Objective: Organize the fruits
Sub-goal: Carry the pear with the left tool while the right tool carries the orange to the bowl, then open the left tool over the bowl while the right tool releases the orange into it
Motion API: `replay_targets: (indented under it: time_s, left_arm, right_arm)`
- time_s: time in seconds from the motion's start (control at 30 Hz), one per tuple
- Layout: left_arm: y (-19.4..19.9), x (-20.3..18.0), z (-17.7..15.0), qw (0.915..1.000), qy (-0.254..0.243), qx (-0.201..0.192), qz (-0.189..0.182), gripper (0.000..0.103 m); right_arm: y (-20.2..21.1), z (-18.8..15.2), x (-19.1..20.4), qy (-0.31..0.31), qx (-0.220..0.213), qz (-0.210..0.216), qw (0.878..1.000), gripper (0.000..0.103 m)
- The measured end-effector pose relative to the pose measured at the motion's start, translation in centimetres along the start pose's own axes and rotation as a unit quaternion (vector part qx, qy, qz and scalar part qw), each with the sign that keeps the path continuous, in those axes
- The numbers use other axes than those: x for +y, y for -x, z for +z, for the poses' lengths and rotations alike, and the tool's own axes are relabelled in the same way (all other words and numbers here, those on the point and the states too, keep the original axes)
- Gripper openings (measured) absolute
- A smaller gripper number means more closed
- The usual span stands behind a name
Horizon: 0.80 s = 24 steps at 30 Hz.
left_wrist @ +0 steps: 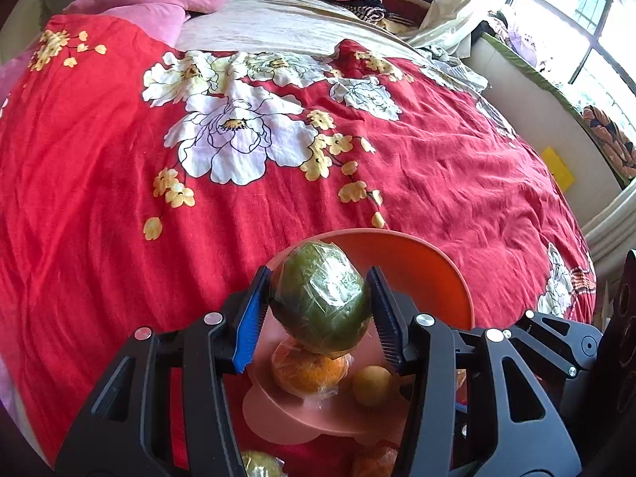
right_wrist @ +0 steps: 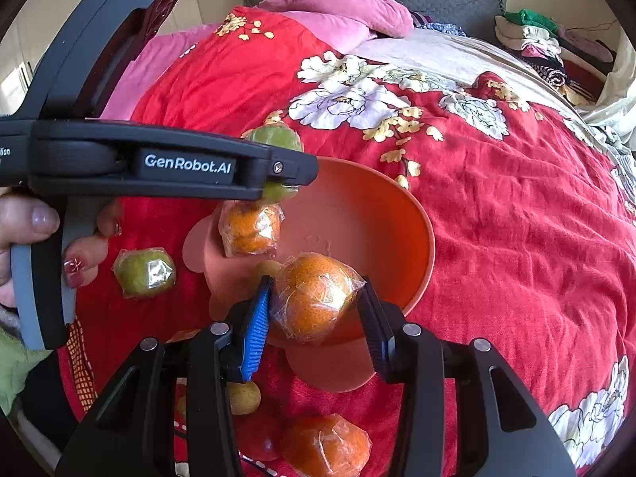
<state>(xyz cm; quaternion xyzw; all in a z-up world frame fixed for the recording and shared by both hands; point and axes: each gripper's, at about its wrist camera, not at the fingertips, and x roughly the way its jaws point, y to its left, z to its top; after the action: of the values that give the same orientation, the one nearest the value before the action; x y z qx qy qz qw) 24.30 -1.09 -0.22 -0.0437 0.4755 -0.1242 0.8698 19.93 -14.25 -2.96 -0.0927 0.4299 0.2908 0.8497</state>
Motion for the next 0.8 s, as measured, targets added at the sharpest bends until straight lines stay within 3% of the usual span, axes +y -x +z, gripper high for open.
replay_targets:
  time_s: [0.73,0.8]
  left_arm:
    - [-0.69,0.01,0.34,1.0000,0.001,0.004,0.000,0.041]
    - [-0.81,-0.02,0.37,1.0000,0.001,0.005,0.001,0.041]
  right_arm:
    - [-0.53,-0.10,0.01,0.004,0.003,-0.005,1.000,0.042]
    - [-0.43,-0.08,-0.04,0.001,0.001,-0.007,1.000,0.046]
